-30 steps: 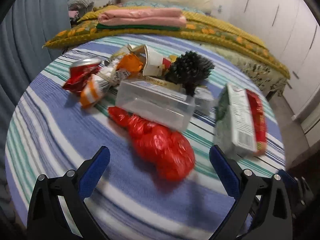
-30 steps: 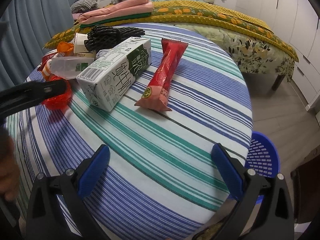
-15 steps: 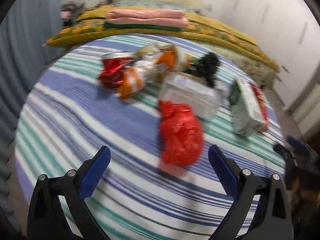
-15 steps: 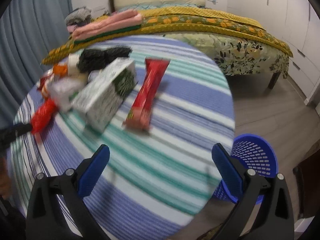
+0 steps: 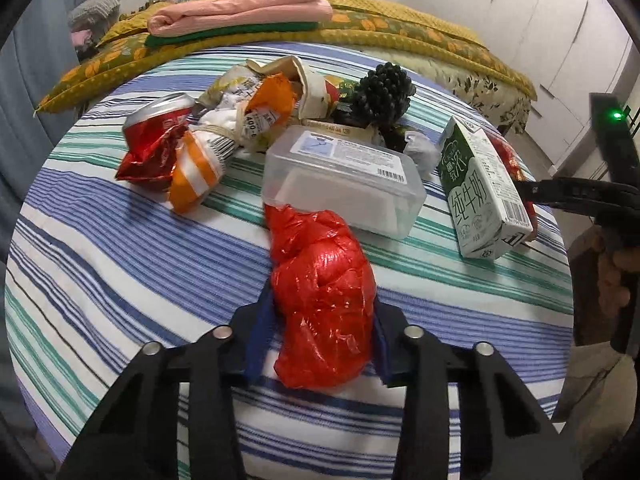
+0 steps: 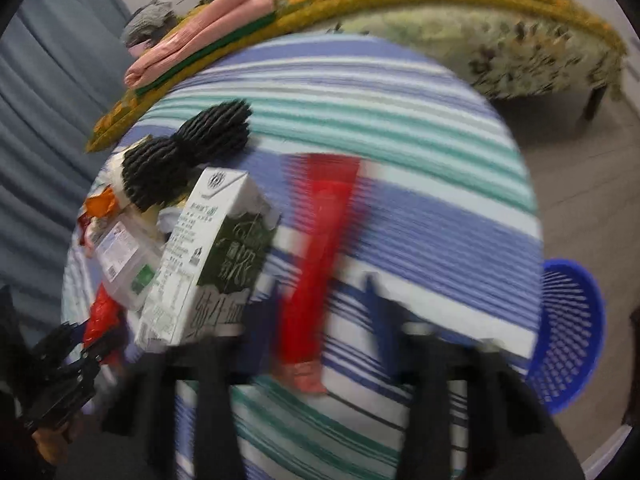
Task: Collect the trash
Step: 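Grasp the red plastic bag with the left tool while the right tool grasps the red wrapper, then drop the red bag from the left tool into the blue wastebasket while the right tool drops the red wrapper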
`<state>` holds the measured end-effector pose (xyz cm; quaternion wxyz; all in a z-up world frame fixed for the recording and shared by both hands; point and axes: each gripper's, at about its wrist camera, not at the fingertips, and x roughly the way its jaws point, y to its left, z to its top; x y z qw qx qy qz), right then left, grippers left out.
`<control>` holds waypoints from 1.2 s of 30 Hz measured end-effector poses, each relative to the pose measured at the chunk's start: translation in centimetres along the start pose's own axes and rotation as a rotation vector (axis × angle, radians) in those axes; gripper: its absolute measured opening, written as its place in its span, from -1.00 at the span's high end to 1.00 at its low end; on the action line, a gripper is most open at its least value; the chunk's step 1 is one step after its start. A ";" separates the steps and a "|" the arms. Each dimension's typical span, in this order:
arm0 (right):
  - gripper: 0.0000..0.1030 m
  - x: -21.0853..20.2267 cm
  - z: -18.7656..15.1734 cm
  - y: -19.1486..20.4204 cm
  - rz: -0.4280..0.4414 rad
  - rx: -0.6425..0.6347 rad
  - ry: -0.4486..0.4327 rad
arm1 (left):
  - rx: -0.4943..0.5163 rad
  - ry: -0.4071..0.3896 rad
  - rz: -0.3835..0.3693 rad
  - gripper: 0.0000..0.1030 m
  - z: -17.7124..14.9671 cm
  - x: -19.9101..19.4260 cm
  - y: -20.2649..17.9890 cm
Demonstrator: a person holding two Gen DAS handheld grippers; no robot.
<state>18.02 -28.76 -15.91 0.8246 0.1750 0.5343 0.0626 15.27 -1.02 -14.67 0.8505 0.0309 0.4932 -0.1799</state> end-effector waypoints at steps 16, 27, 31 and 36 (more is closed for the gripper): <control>0.71 -10.8 -3.3 -7.6 -0.052 -0.034 -0.148 | 0.026 -0.158 -0.262 0.29 0.6 -7.9 -9.5; 0.71 -10.2 -6.6 -22.6 -0.227 0.149 -0.085 | 0.268 -0.027 -0.413 0.28 2.9 0.2 -29.9; 0.71 -9.3 -7.5 -26.7 -0.226 0.215 -0.059 | 0.316 0.035 -0.411 0.27 2.3 5.5 -34.9; 0.70 -8.6 -7.7 -29.7 -0.209 0.255 -0.045 | 0.322 0.087 -0.411 0.24 2.2 11.7 -38.4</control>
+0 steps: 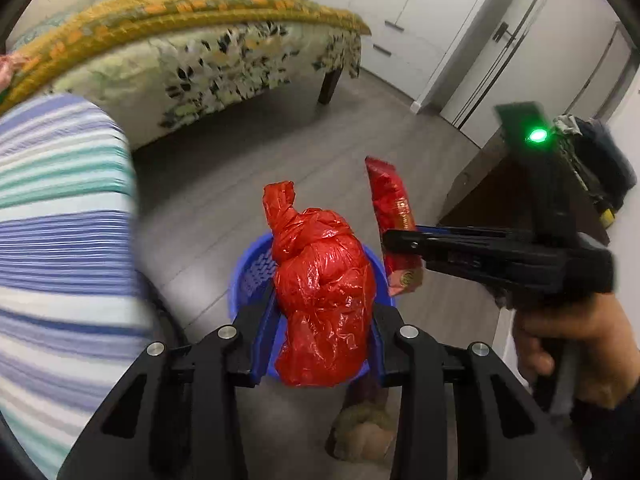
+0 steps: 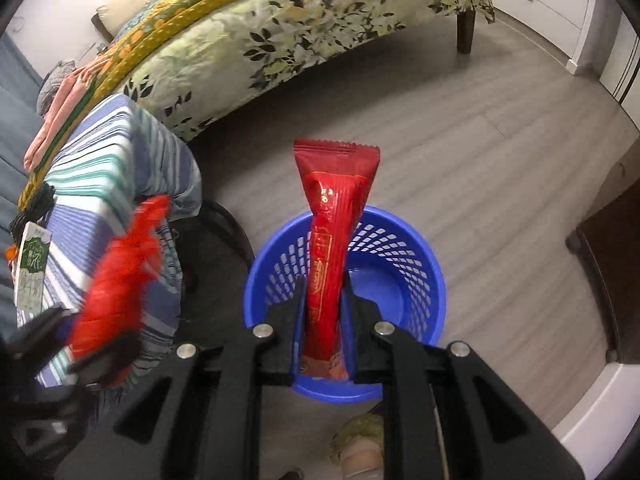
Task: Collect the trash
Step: 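Drop the red bag from the left tool into the blue wastebasket while the right tool drops the red wrapper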
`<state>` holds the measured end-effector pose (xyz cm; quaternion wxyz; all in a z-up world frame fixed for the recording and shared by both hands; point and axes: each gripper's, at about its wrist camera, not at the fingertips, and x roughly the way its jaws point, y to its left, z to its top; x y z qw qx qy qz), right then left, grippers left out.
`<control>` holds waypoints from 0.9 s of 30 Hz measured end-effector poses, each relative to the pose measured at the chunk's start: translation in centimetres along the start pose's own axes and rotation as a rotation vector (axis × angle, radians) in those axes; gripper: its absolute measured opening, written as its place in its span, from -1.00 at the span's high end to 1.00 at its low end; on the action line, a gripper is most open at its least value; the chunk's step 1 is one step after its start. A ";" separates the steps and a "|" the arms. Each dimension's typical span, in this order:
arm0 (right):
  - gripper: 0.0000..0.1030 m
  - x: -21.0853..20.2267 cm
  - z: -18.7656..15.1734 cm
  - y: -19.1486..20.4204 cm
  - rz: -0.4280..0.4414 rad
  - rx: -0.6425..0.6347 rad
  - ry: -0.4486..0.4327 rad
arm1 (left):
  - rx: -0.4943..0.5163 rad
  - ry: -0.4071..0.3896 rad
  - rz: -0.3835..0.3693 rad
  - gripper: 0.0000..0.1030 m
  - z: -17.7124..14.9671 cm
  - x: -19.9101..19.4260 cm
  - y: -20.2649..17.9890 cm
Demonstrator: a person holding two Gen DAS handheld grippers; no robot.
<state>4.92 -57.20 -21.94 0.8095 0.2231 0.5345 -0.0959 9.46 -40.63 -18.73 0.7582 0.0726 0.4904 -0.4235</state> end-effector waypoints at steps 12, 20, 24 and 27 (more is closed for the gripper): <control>-0.17 -1.4 0.8 -2.2 -0.049 0.057 -0.068 | 0.007 -0.061 0.024 -0.58 1.2 1.1 -0.9; -0.46 -6.4 -0.2 3.0 -0.101 -0.050 -0.301 | 0.039 -0.220 0.058 -0.78 -3.2 -9.6 -0.5; -0.46 -7.9 -1.5 7.8 -0.100 -0.162 -0.404 | 0.024 -0.229 0.134 -0.78 -6.6 -13.1 1.6; -0.46 -8.4 -2.5 11.8 -0.094 -0.252 -0.460 | -0.028 -0.224 0.204 -0.79 -9.5 -15.7 4.9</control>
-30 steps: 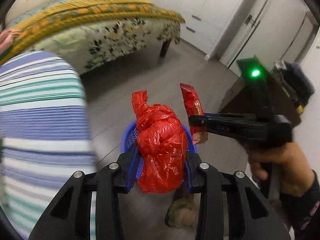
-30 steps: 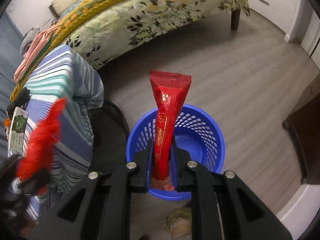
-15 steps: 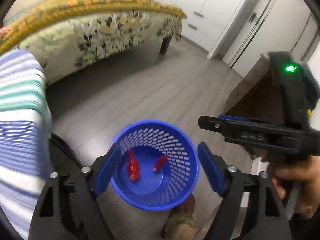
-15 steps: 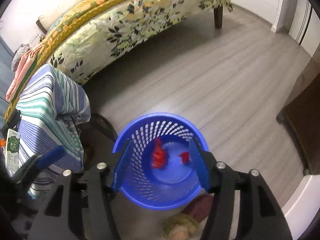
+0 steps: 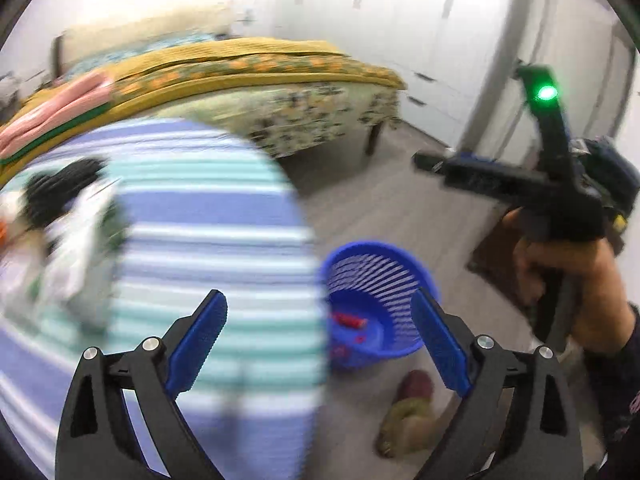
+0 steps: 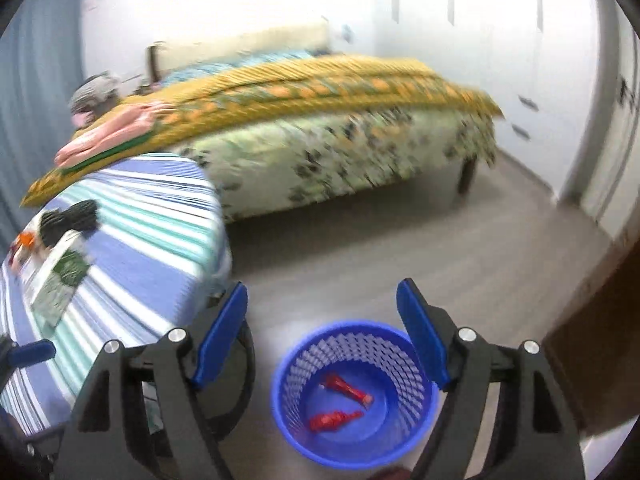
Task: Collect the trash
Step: 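Drop the red bag from the left tool into the blue wastebasket while the right tool drops the red wrapper, then move both tools back over the table toward the remaining trash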
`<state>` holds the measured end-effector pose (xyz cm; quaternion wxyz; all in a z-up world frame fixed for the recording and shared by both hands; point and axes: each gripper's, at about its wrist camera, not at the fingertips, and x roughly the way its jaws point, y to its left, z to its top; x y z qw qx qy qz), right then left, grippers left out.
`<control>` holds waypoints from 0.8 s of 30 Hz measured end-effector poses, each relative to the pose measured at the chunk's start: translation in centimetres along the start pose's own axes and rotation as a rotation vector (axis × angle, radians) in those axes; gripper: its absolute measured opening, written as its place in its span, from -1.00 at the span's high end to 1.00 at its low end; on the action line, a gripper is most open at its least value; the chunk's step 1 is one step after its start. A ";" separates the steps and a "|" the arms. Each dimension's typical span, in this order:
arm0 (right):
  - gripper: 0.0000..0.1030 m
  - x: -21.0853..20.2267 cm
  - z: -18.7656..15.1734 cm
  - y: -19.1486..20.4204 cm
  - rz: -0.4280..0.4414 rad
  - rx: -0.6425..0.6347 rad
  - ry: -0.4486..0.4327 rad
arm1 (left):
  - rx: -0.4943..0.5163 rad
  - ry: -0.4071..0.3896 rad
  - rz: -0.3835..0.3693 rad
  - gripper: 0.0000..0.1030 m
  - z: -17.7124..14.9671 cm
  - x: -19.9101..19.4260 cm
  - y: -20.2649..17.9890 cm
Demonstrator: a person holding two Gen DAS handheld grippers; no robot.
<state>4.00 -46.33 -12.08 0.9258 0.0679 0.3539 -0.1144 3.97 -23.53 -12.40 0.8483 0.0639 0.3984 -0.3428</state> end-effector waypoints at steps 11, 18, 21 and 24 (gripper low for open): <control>-0.46 -1.0 -2.7 15.9 0.211 -0.205 -0.031 | -0.210 0.004 0.301 -0.81 -4.7 -6.5 14.8; -0.46 -0.1 -5.6 22.1 0.302 -0.266 0.072 | -0.301 0.068 0.418 -0.81 -5.8 -7.0 20.5; -0.46 0.2 -6.5 23.4 0.304 -0.303 0.086 | -0.313 0.076 0.413 -0.81 -5.8 -6.2 20.9; -0.46 0.6 -6.7 23.5 0.305 -0.317 0.095 | -0.292 0.063 0.412 -0.81 -5.1 -5.5 20.7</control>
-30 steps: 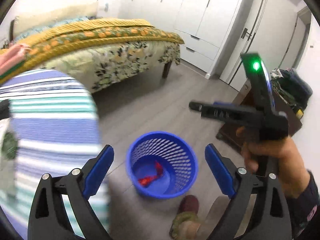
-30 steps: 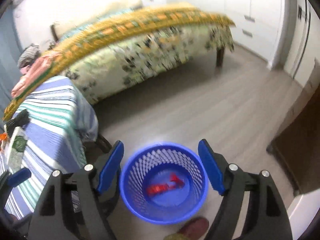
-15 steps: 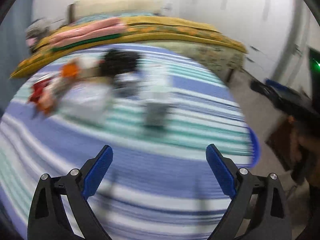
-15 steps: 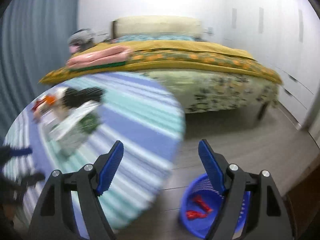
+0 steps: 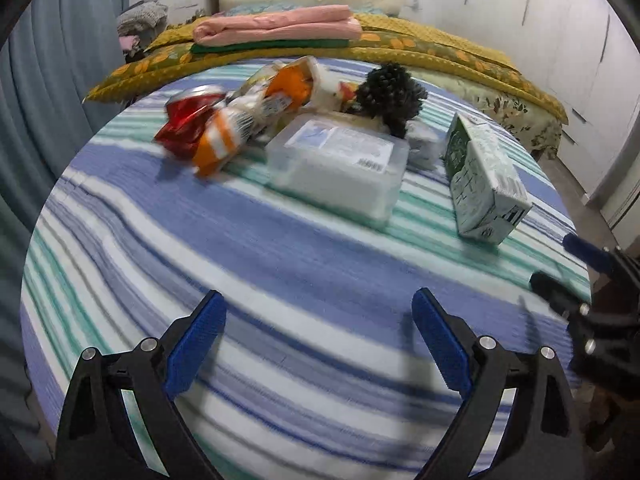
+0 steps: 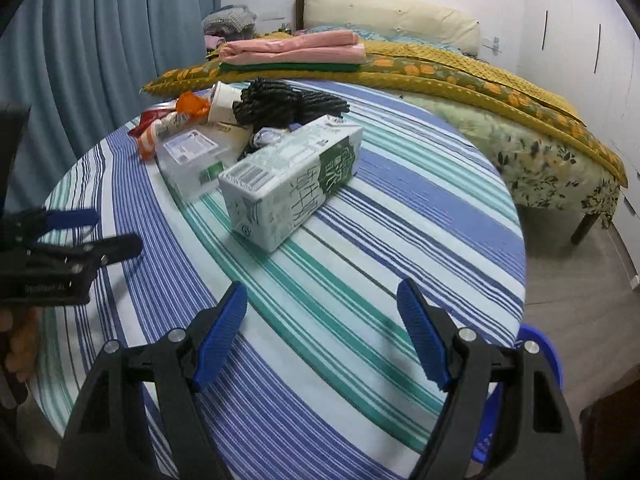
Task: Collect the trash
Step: 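Move both tools back over the table toward the remaining trash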
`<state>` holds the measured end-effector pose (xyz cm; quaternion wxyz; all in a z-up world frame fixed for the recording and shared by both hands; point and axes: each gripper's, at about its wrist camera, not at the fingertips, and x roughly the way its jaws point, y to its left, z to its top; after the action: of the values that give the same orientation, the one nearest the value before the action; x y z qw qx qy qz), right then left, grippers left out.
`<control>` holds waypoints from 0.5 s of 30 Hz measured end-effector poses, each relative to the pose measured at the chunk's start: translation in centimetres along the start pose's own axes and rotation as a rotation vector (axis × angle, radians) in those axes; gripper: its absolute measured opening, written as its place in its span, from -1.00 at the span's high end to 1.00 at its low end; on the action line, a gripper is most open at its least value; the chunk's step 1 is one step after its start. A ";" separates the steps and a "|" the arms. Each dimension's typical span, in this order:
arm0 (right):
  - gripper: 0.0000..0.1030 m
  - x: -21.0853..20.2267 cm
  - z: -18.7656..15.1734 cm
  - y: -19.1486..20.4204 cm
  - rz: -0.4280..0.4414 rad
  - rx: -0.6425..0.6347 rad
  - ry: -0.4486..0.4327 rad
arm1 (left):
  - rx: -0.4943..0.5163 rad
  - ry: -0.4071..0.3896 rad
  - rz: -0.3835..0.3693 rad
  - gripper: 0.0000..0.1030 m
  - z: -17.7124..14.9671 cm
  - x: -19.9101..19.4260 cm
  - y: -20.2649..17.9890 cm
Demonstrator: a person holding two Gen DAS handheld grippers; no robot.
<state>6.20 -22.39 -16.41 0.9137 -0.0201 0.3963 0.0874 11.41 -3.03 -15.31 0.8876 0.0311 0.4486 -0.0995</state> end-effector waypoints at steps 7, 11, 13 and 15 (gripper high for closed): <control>-0.46 0.1 -0.4 -0.4 0.001 -0.004 0.001 | 0.016 -0.038 0.067 -0.81 2.5 2.0 -2.1; -0.47 0.1 -0.4 -0.3 0.002 -0.015 -0.001 | -0.028 -0.018 0.110 -0.82 3.6 3.1 -1.5; -0.47 0.0 -0.4 -0.2 0.004 -0.023 -0.004 | -0.073 -0.015 0.132 -0.82 3.5 3.0 0.0; -0.47 0.0 -0.3 0.0 0.009 -0.027 -0.007 | -0.121 -0.009 0.148 -0.82 3.0 2.4 2.1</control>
<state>6.00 -22.47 -16.59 0.9143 -0.0303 0.3922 0.0967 15.58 -1.78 -15.49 0.8948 0.0100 0.4463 -0.0063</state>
